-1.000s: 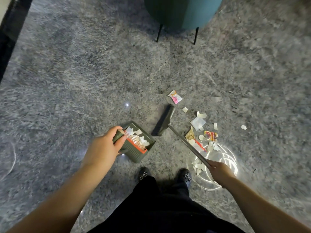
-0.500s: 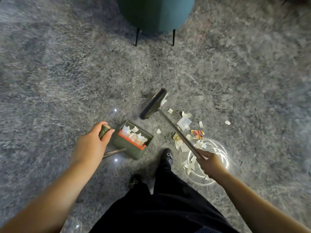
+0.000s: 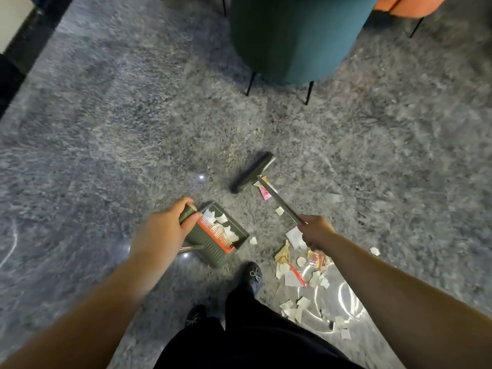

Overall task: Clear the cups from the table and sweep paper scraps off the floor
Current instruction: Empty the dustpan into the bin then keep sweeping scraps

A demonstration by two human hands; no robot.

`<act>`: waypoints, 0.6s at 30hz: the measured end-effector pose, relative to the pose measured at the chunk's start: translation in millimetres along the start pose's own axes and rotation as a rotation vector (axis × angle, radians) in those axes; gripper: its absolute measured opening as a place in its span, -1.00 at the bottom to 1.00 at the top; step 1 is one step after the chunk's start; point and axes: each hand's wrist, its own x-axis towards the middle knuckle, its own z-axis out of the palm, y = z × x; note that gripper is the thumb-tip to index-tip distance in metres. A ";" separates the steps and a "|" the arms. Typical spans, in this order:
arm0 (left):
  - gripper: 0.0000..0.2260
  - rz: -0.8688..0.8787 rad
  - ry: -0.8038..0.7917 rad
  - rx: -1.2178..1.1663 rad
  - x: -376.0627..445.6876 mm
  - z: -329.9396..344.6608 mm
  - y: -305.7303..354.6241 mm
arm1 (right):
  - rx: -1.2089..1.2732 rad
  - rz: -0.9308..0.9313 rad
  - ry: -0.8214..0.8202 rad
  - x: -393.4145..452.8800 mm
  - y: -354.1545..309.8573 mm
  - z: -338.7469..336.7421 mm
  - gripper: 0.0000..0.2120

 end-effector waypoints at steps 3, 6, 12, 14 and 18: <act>-0.67 -0.027 -0.029 0.005 9.4 6.2 14.1 | -0.033 0.045 -0.028 24.3 -8.2 -6.6 -0.67; -0.73 -0.045 -0.018 -0.094 18.6 9.5 22.0 | -0.045 0.094 -0.044 35.2 2.1 -13.6 -0.63; -0.70 -0.050 -0.059 -0.105 19.8 10.1 15.7 | -0.029 0.160 -0.023 17.5 41.9 -31.9 -0.74; -0.72 -0.039 -0.060 -0.084 19.0 10.2 17.9 | 0.016 0.219 -0.046 1.5 57.1 -33.6 -0.81; -0.74 -0.034 -0.045 -0.079 18.9 9.8 21.7 | 0.027 0.254 -0.057 -36.3 82.2 -31.5 -0.80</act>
